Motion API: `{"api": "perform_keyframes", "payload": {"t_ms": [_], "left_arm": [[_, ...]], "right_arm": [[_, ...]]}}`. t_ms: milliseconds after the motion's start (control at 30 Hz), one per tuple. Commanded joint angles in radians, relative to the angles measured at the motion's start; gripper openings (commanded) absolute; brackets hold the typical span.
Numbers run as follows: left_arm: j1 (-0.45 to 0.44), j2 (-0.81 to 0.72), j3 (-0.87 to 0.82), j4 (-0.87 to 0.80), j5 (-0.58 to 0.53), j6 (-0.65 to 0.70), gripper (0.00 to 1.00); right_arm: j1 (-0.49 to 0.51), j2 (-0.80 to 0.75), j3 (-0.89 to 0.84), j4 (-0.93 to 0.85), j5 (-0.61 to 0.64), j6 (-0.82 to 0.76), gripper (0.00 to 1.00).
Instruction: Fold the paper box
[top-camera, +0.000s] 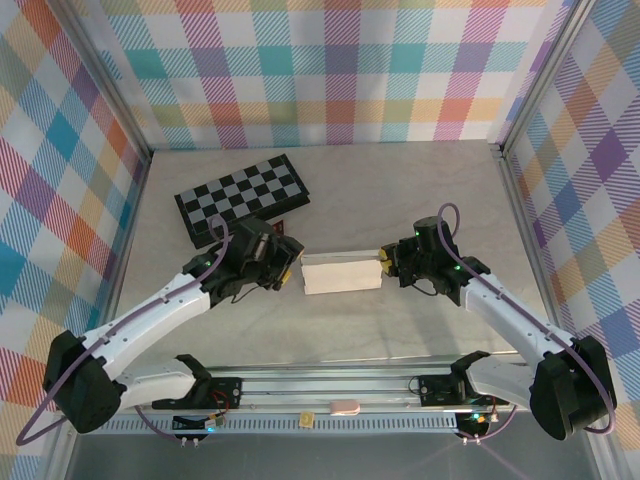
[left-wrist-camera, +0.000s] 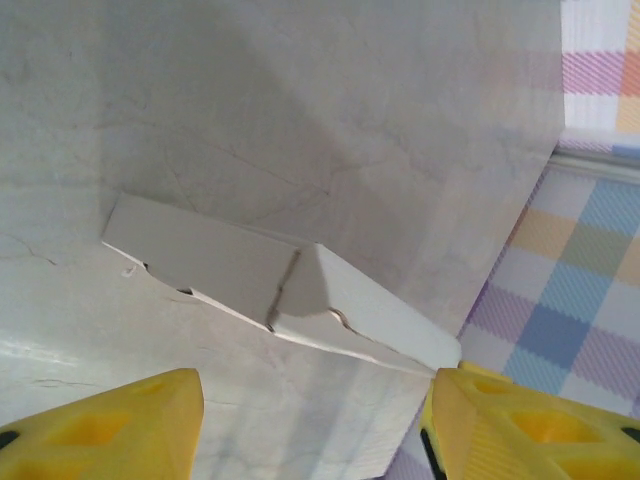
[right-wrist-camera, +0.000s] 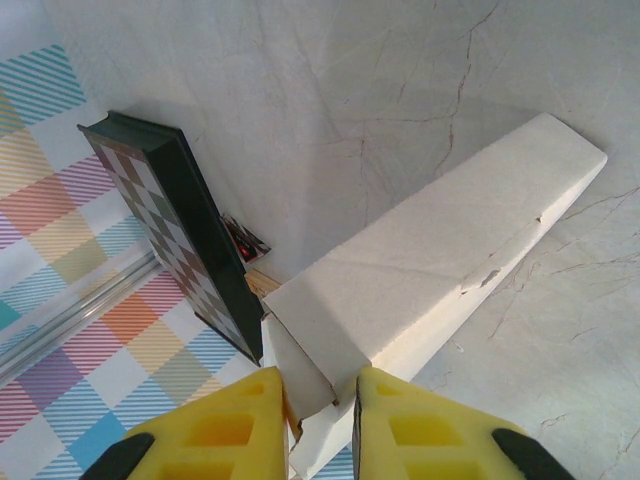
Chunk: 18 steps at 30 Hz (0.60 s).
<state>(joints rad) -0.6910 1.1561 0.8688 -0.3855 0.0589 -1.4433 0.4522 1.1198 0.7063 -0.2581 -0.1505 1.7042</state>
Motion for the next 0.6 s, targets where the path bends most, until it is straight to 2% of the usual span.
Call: {"api": "perform_keyframes", "payload": {"t_ms": [0,167,300,433,567], "left_arm": [[-0.013,0.019,-0.047,0.16,0.007,-0.213,0.62],[-0.018,0.056,-0.069,0.205,0.027,-0.253,0.61],[-0.024,0.046,-0.128,0.277,0.018,-0.305,0.56],[-0.032,0.05,-0.143,0.289,0.025,-0.316,0.48],[-0.042,0.039,-0.17,0.299,0.012,-0.333,0.34]], "right_arm": [[0.009,0.025,-0.046,-0.135,0.023,-0.012,0.19],[0.009,0.025,-0.047,-0.132,0.024,-0.01,0.19],[0.009,0.026,-0.046,-0.131,0.022,-0.009,0.19],[0.009,0.026,-0.047,-0.132,0.023,-0.008,0.18],[0.009,0.03,-0.043,-0.132,0.023,-0.008,0.18]]}}
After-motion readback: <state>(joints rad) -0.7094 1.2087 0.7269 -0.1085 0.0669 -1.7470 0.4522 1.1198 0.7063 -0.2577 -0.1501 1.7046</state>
